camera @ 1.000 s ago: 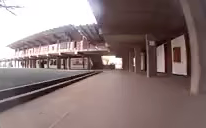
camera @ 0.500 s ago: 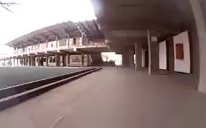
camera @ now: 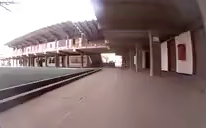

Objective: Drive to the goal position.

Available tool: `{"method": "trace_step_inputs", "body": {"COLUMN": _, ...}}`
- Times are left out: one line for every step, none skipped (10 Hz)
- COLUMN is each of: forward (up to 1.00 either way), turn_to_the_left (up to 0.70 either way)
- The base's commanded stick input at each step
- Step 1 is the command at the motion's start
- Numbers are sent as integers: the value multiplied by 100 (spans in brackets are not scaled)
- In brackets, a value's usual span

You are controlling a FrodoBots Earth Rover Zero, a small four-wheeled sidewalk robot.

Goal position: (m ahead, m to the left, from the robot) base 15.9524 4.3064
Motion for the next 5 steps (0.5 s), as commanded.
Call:
{"method": "trace_step_inputs", "body": {"forward": 50, "turn_to_the_left": 0}}
{"method": "trace_step_inputs", "body": {"forward": 50, "turn_to_the_left": 0}}
{"method": "trace_step_inputs", "body": {"forward": 50, "turn_to_the_left": 0}}
{"method": "trace_step_inputs", "body": {"forward": 50, "turn_to_the_left": 0}}
{"method": "trace_step_inputs", "body": {"forward": 50, "turn_to_the_left": 0}}
